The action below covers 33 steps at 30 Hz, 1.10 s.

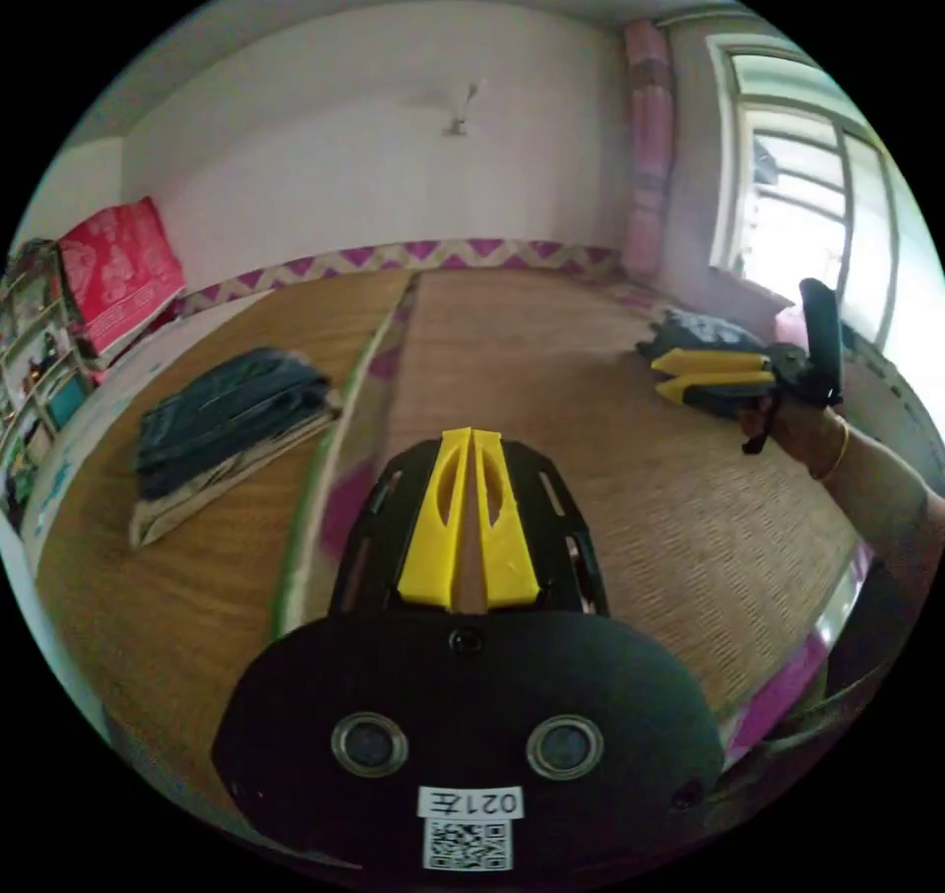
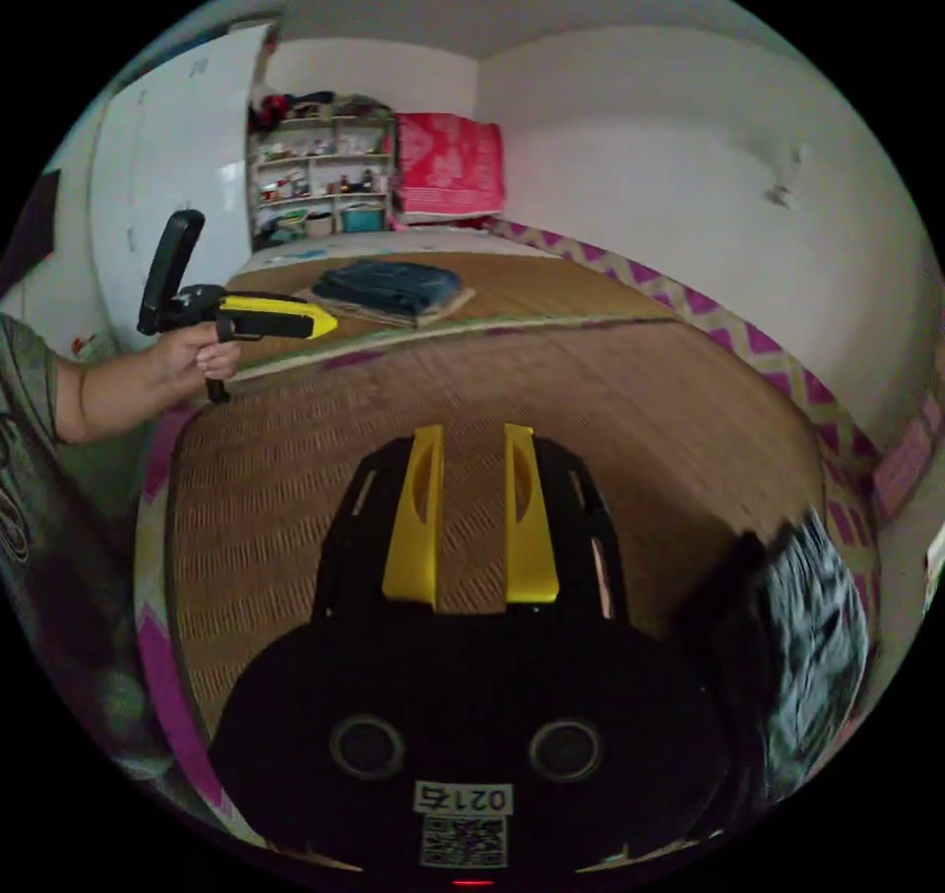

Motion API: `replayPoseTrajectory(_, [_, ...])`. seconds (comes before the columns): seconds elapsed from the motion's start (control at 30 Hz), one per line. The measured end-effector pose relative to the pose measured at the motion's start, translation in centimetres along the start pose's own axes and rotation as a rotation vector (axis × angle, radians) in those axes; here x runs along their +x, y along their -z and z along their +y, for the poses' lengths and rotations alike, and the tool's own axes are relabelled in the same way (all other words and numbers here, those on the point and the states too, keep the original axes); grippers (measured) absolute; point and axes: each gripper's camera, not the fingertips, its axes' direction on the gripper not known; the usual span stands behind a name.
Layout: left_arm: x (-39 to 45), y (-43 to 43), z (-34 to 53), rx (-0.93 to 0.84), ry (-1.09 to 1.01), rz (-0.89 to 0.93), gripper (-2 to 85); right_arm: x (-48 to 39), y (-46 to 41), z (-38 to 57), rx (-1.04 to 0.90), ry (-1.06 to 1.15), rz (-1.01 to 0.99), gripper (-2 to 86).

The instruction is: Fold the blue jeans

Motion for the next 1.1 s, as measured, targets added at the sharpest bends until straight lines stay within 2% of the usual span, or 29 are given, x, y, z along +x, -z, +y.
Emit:
replayPoseTrajectory(0.2, [-12.9, 5.8, 8.2, -0.114, 0.143, -0.300, -1.0, -14.8, -14.0, -9.9, 0.019, 0.268, -0.088, 9.5])
replayPoseTrajectory(0.27, [-16.3, 6.5, 10.1, -0.161, 0.193, -0.329, -1.0, -18.7, -18.4, -12.8, 0.004, 0.327, -0.084, 9.9])
replayPoseTrajectory(0.47, [-22.8, 7.8, 12.2, -0.222, 0.398, -0.226, -1.0, -29.6, -31.2, -21.0, -0.022, 0.477, -0.042, 10.9])
replayPoseTrajectory(0.7, [-25.1, 7.7, 12.1, -0.307, 0.437, -0.205, -1.0, -39.9, -41.7, -25.7, -0.092, 0.623, -0.058, 14.0])
replayPoseTrajectory(0.8, [-25.6, 8.3, 12.1, -0.306, 0.433, -0.214, -1.0, -42.9, -45.7, -26.1, -0.164, 0.682, 0.009, 15.3])
replayPoseTrajectory(0.93, [-25.9, 9.0, 11.9, -0.311, 0.421, -0.231, -1.0, -44.9, -48.3, -26.3, -0.176, 0.662, 0.048, 12.2])
replayPoseTrajectory(1.0, [-26.1, 9.4, 11.9, -0.313, 0.416, -0.240, -1.0, -45.9, -49.0, -26.4, -0.170, 0.602, 0.084, 7.7])
replayPoseTrajectory(1.1, [-26.7, 10.0, 11.9, -0.312, 0.421, -0.236, -1.0, -46.7, -49.0, -27.4, -0.190, 0.524, 0.118, 5.9])
